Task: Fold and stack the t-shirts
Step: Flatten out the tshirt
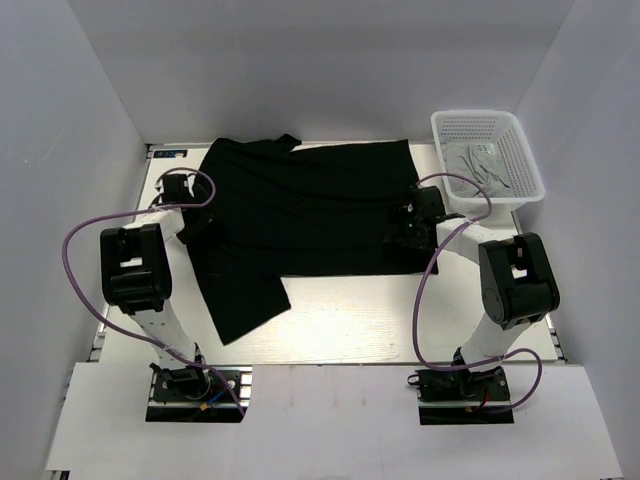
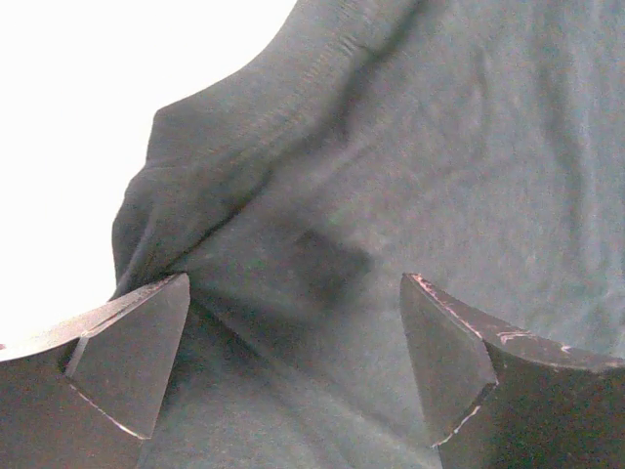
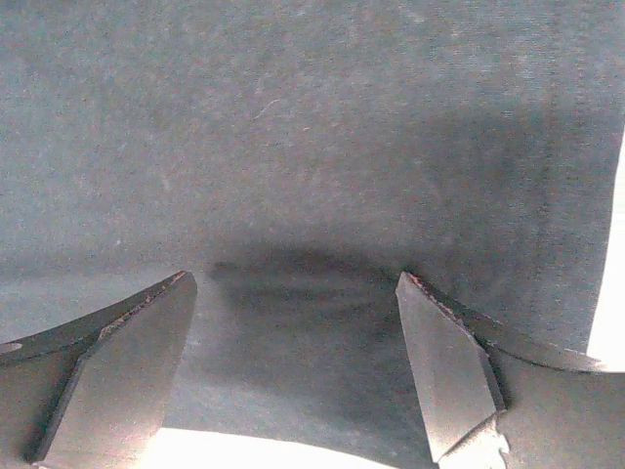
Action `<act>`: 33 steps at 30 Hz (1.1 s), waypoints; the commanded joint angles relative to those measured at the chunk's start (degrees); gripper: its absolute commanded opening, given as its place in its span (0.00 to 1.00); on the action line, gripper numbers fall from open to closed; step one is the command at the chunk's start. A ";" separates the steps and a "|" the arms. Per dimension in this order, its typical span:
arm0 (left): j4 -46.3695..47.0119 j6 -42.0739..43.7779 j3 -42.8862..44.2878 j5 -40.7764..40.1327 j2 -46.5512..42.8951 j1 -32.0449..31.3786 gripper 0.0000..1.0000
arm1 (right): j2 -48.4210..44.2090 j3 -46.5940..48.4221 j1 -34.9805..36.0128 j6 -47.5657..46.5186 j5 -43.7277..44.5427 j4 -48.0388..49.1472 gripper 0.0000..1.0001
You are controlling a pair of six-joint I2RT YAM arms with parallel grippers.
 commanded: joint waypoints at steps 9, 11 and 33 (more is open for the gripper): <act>-8.85 -3.24 -3.69 -4.75 -10.14 5.47 1.00 | 1.37 -4.71 -4.91 5.48 1.36 -5.48 0.90; -8.85 -2.61 -4.57 -1.95 -14.27 5.47 1.00 | 0.93 -5.06 -5.09 5.48 1.10 -5.47 0.90; -3.31 -3.31 0.52 1.87 3.73 4.77 1.00 | -0.13 -6.29 -5.35 3.37 -0.75 -4.24 0.90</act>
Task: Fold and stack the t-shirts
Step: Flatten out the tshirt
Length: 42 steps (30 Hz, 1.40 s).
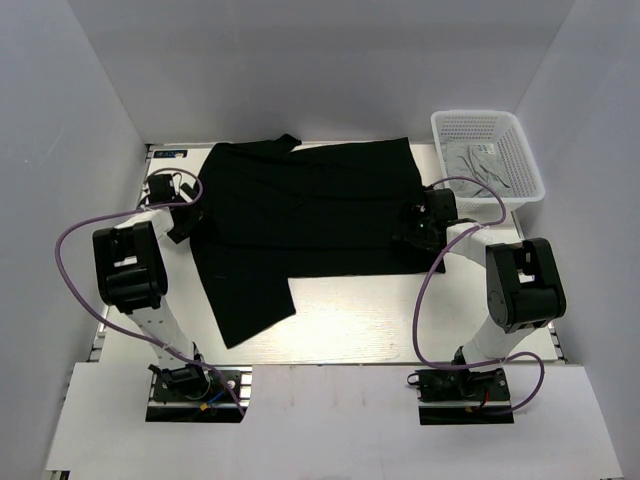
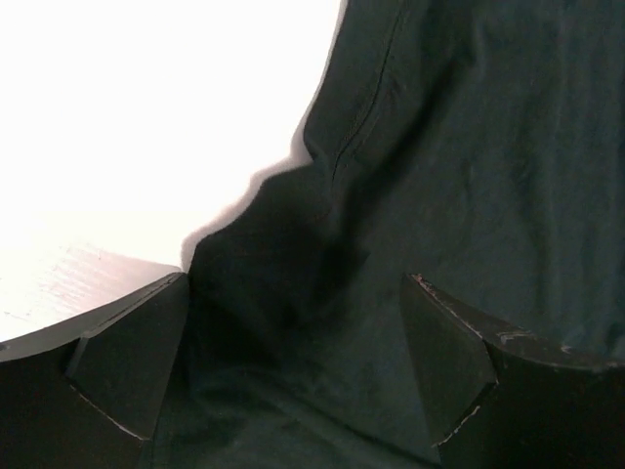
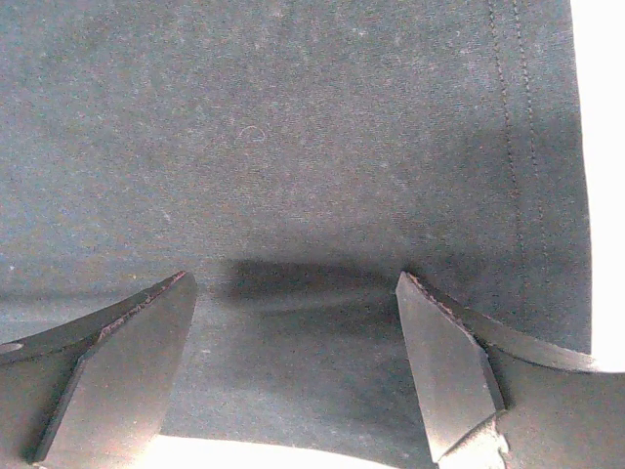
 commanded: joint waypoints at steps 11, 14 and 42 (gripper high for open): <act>-21.68 -7.50 3.27 -19.41 -1.06 0.73 1.00 | 0.74 -3.78 -0.06 -0.93 2.39 -7.51 0.90; -17.92 -5.49 1.17 -15.75 -4.93 0.73 1.00 | -1.98 -5.97 0.64 -2.95 -1.20 -4.44 0.90; -54.02 -15.40 -22.74 -5.43 -47.83 -25.10 1.00 | -37.05 -20.39 1.96 1.53 1.77 5.07 0.90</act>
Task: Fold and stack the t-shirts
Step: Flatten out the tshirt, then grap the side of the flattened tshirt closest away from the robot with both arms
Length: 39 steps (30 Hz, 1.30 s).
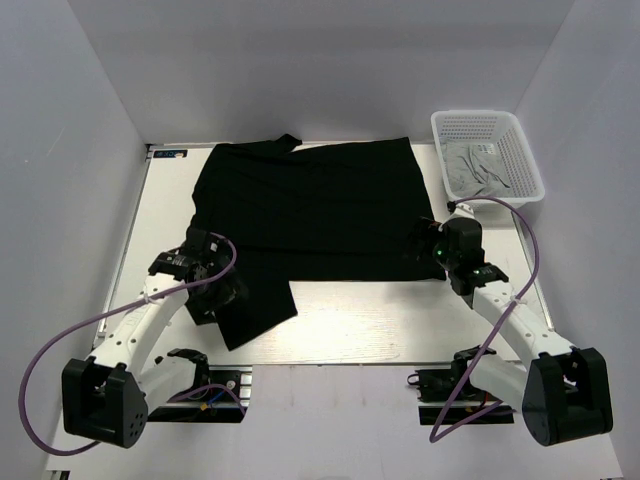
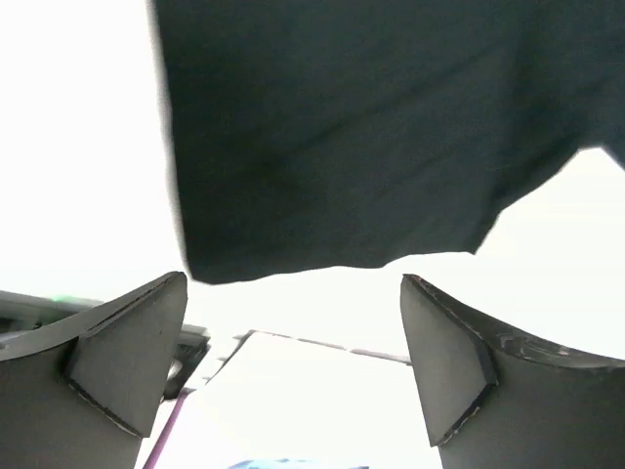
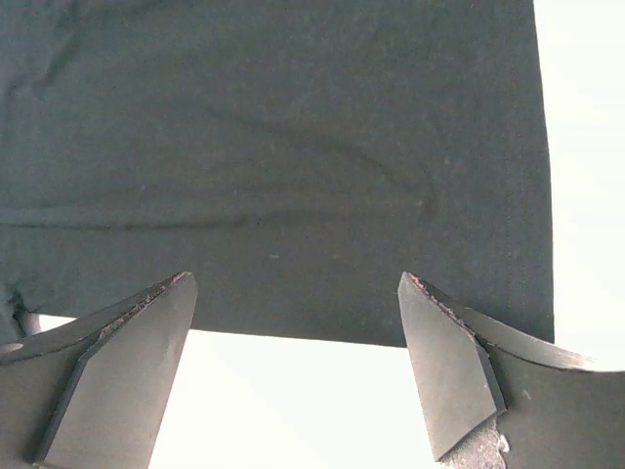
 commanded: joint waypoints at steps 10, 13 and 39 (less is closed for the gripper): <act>-3.88 -11.18 -7.01 -2.31 4.00 -4.66 1.00 | -0.84 -1.56 -0.31 0.54 3.68 3.72 0.90; 0.85 -13.82 -9.47 -2.31 4.87 -5.81 1.00 | -0.57 -1.73 -0.31 0.54 4.38 3.98 0.90; 6.93 -14.45 -9.48 -5.22 11.74 -8.19 0.00 | 0.13 0.28 -0.49 4.58 11.23 -4.26 0.90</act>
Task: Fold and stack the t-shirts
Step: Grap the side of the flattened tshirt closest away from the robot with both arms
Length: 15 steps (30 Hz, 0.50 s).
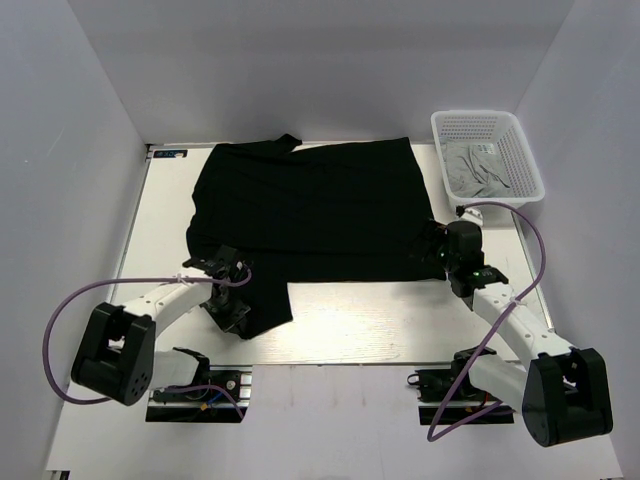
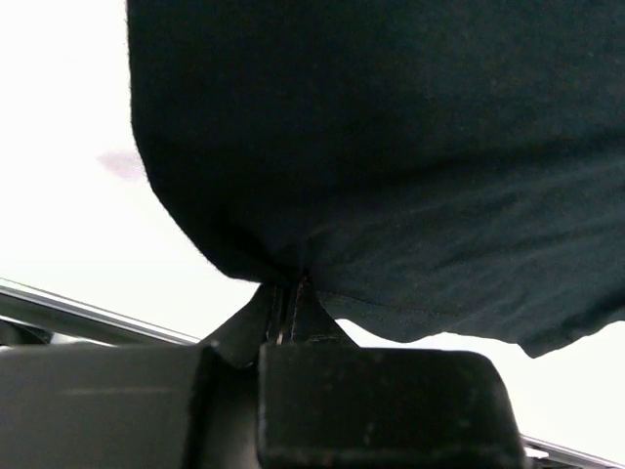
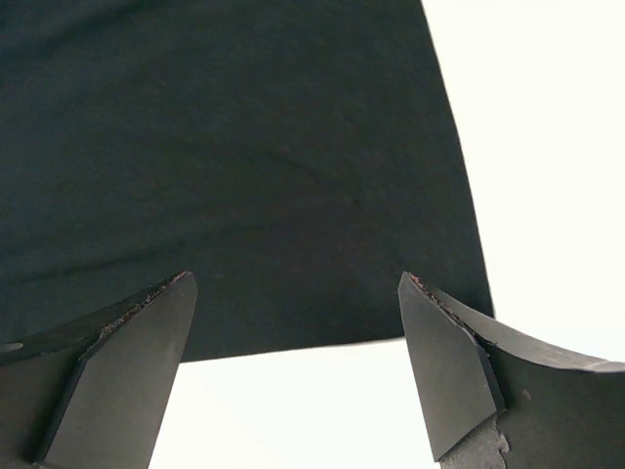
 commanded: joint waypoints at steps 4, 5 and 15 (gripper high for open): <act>2.35 3.87 0.35 -0.79 -8.44 -0.03 0.00 | 2.97 4.06 -0.25 7.40 7.91 -10.66 0.90; 2.35 3.87 0.35 -0.78 -10.02 -0.03 0.00 | 3.33 4.76 -0.33 7.85 8.62 -13.37 0.90; -0.64 5.45 -0.44 0.89 -20.41 -0.03 0.00 | 7.03 2.48 -1.13 9.00 6.17 -14.90 0.88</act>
